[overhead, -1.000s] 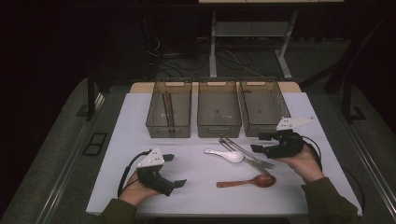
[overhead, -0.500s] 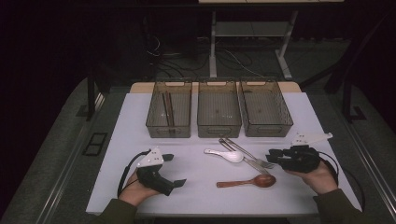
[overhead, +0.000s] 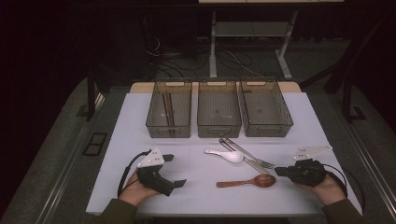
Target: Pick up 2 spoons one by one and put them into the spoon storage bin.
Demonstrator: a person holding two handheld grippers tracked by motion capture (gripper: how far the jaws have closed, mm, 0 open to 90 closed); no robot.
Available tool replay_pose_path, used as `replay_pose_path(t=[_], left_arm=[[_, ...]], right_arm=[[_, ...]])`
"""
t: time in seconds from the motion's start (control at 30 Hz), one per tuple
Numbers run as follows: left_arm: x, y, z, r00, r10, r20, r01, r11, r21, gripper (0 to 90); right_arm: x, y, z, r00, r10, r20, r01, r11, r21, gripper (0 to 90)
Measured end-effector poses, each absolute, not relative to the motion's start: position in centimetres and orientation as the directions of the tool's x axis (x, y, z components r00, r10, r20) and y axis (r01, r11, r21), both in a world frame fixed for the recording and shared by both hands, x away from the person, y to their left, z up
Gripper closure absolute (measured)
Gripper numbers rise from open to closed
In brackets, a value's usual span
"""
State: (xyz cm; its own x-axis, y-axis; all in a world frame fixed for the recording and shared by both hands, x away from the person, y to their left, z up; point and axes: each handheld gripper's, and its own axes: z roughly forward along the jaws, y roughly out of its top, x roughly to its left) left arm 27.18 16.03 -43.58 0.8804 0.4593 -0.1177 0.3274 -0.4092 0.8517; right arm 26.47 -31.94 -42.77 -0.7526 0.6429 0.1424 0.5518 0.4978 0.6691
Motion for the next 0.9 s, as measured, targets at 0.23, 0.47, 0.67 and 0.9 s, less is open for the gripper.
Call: replay_pose_path(t=[0.23,0.47,0.67,0.9], left_arm=[[27.2,16.0,-43.6,0.881,0.458,-0.118,0.327,-0.409,0.852,0.0],[27.2,15.9,-43.6,0.883,0.455,-0.119,0.328,-0.415,0.849,0.0],[27.1,16.0,-43.6,0.883,0.455,-0.118,0.327,-0.414,0.85,0.0],[27.1,16.0,-43.6,0.884,0.453,-0.114,0.324,-0.419,0.848,0.0]], right_arm=[[26.6,-31.6,-43.4,-0.764,0.629,0.144,0.559,0.533,0.635,89.8],[26.5,-31.2,-43.5,-0.779,0.606,0.162,0.558,0.551,0.621,89.9],[26.1,-30.7,-43.5,-0.798,0.577,0.175,0.549,0.575,0.606,89.8],[25.7,-30.4,-43.5,-0.803,0.572,0.168,0.541,0.581,0.607,87.8]])
